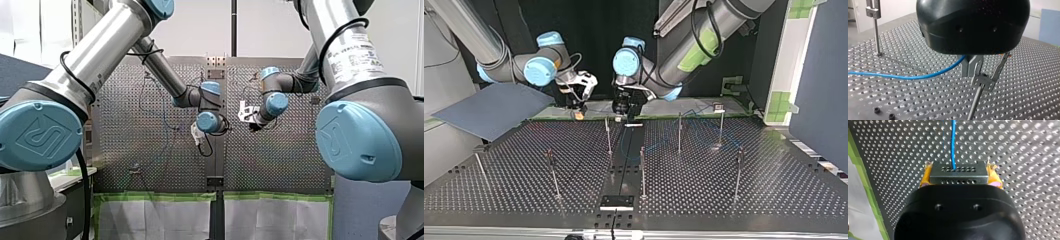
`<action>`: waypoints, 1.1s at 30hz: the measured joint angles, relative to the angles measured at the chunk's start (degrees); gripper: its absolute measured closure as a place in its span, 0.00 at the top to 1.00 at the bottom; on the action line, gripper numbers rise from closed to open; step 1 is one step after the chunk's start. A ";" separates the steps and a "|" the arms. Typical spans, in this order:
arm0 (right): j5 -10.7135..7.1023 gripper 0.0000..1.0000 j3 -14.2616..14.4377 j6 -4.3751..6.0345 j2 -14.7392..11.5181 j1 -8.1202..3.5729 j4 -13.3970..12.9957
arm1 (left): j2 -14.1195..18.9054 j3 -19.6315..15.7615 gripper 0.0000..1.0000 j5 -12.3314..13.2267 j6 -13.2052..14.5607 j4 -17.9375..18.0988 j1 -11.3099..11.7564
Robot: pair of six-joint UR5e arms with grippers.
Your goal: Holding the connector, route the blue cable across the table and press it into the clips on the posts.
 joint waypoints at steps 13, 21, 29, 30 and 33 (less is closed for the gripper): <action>-3.48 0.00 -2.10 1.02 2.33 -1.69 -1.15 | -3.06 0.46 0.00 1.11 1.01 -0.05 0.50; -4.09 0.00 -2.28 1.00 3.14 -2.87 -1.57 | -3.18 1.87 0.00 2.25 1.04 0.48 1.46; -4.67 0.00 -3.10 1.04 3.92 -3.70 -1.83 | -5.65 3.33 0.00 4.03 1.10 0.61 3.23; -4.74 0.00 -3.24 1.05 3.96 -3.78 -1.87 | -5.86 3.60 0.00 4.28 1.11 0.75 3.39; -4.90 0.00 -3.67 1.06 4.07 -4.08 -1.91 | -6.21 4.84 0.00 4.99 1.13 0.93 3.92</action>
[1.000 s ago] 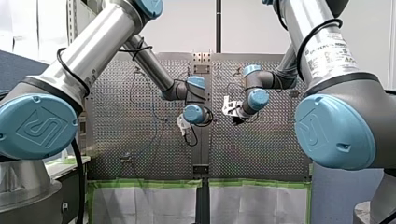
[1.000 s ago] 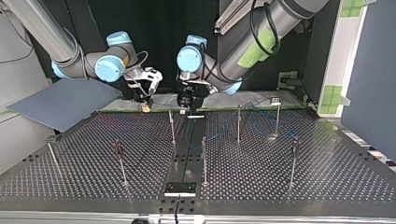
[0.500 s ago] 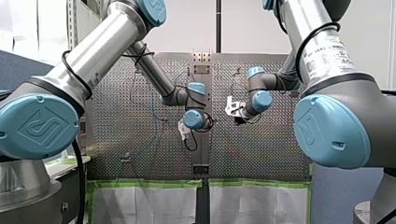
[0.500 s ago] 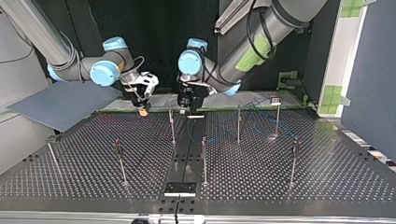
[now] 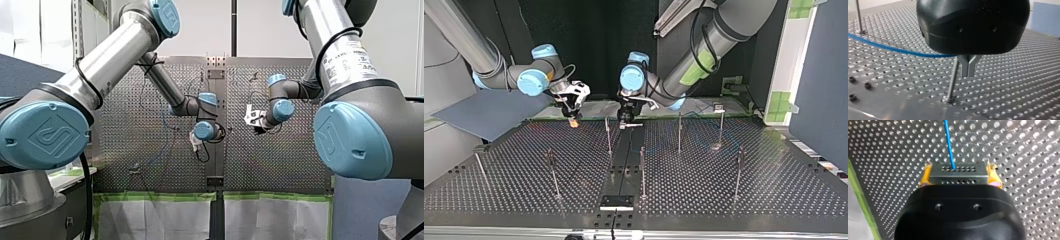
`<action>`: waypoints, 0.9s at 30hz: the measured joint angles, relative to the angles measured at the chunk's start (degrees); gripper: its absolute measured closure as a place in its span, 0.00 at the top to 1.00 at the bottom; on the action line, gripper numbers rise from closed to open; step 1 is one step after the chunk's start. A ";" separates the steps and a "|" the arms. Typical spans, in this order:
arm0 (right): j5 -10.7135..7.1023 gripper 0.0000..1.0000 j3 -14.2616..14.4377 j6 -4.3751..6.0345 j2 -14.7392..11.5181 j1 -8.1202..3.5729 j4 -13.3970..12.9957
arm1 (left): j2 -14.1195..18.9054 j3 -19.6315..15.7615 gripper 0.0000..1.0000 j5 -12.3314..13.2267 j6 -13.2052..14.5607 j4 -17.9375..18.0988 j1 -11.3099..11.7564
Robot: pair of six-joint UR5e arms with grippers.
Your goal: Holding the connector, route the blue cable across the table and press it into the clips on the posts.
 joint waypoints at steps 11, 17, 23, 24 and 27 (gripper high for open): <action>-0.14 0.00 -1.56 0.07 0.29 -1.67 -0.03 | -0.19 3.81 0.00 1.75 -0.05 -0.88 2.33; -0.26 0.00 -2.97 0.11 0.49 -2.53 -0.01 | -1.23 5.77 0.00 2.66 0.28 -2.55 3.48; -0.55 0.00 -3.64 0.03 0.63 -2.92 0.07 | -1.59 7.15 0.05 2.93 1.74 -4.64 3.63; -0.63 0.00 -3.67 0.00 0.64 -2.94 0.07 | -1.59 7.22 0.05 2.92 1.86 -4.96 3.60; -0.91 0.00 -3.70 -0.08 0.66 -2.98 0.10 | -1.60 7.31 0.32 2.52 2.40 -6.33 3.42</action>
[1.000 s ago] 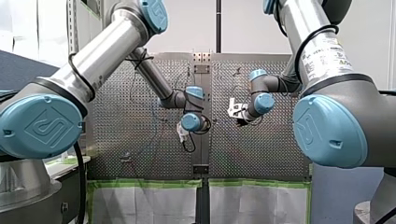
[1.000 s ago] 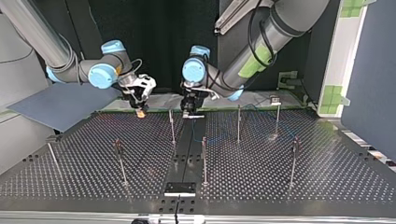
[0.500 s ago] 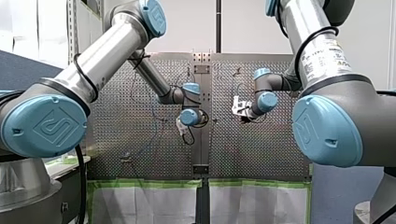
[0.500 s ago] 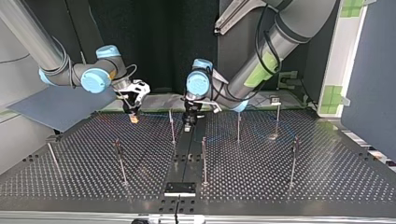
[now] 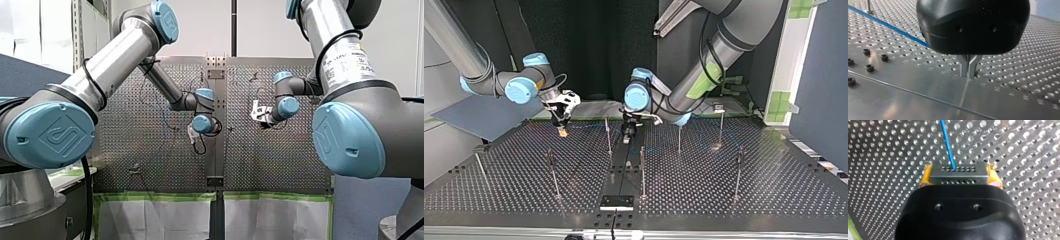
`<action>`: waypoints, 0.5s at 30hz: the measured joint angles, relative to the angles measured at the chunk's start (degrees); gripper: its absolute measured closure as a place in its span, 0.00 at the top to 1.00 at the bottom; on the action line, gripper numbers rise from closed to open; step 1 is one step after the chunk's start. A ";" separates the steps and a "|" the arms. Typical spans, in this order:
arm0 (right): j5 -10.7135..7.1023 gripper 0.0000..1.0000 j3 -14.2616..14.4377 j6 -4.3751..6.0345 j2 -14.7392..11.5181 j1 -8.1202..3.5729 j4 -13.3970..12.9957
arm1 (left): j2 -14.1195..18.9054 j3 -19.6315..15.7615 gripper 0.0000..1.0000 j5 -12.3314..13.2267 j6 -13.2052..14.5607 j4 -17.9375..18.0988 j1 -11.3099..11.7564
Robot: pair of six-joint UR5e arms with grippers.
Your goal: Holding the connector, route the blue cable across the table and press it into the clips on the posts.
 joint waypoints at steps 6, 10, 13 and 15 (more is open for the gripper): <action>-0.13 0.00 -0.02 -0.09 0.03 -0.01 0.05 | 0.00 0.02 1.00 -2.46 2.42 -3.07 -0.77; -0.15 0.00 -0.01 -0.10 0.03 -0.01 0.12 | 0.10 0.04 1.00 -4.47 3.47 -5.14 -1.40; -0.20 0.00 -0.01 -0.13 0.02 0.02 0.17 | 0.35 0.04 1.00 -6.04 4.05 -6.74 -2.07; -0.26 0.00 0.00 -0.15 0.03 0.03 0.19 | 0.67 0.03 1.00 -6.91 4.58 -7.64 -2.67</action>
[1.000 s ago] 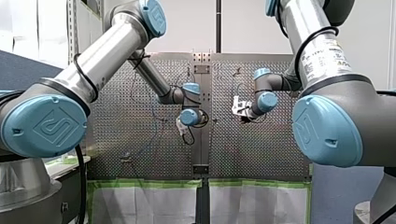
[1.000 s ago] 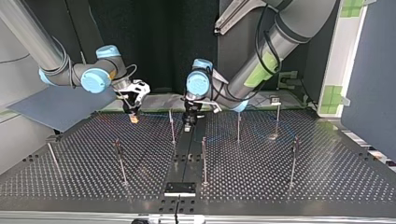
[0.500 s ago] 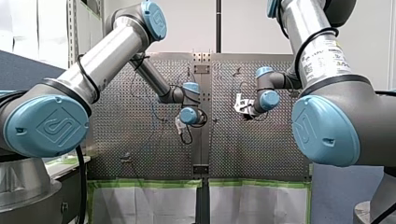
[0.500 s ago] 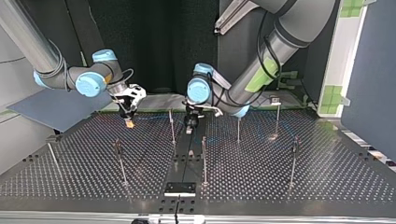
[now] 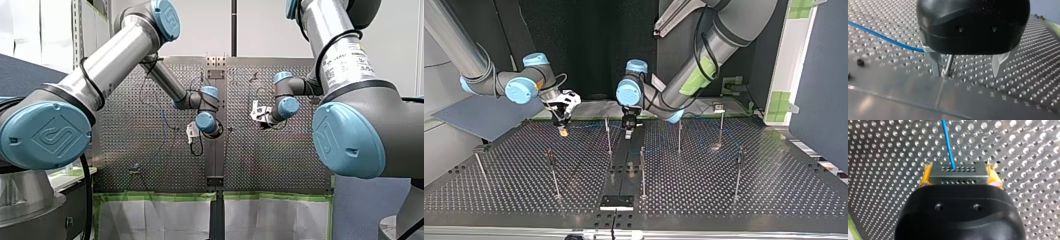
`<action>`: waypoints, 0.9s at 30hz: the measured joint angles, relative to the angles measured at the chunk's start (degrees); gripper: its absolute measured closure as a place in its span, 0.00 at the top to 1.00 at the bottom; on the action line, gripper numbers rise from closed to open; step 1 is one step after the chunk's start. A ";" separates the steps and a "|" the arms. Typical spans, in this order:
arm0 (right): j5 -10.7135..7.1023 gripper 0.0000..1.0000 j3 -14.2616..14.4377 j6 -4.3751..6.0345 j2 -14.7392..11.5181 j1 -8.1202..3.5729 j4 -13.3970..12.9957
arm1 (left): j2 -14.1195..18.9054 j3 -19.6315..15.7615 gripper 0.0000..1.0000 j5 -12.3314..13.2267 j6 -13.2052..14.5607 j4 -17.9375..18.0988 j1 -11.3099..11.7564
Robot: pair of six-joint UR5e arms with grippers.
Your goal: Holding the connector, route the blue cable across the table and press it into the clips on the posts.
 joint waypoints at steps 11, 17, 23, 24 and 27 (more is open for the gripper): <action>-0.23 0.00 0.02 0.11 -0.02 -0.04 0.17 | 4.54 -0.32 1.00 -5.11 0.51 -5.11 -4.87; -0.24 0.00 0.01 0.29 -0.02 -0.05 0.26 | 5.76 -2.63 1.00 -7.90 0.63 -7.89 -7.67; -0.24 0.00 0.02 0.31 -0.02 -0.06 0.34 | 6.37 -5.26 1.00 -10.80 0.85 -10.73 -10.56; -0.24 0.00 0.02 0.31 -0.02 -0.05 0.39 | 6.39 -5.44 1.00 -11.20 0.84 -10.89 -10.96; -0.24 0.00 0.01 0.38 -0.02 -0.10 0.70 | 6.41 -5.32 1.00 -12.80 0.33 -10.23 -12.55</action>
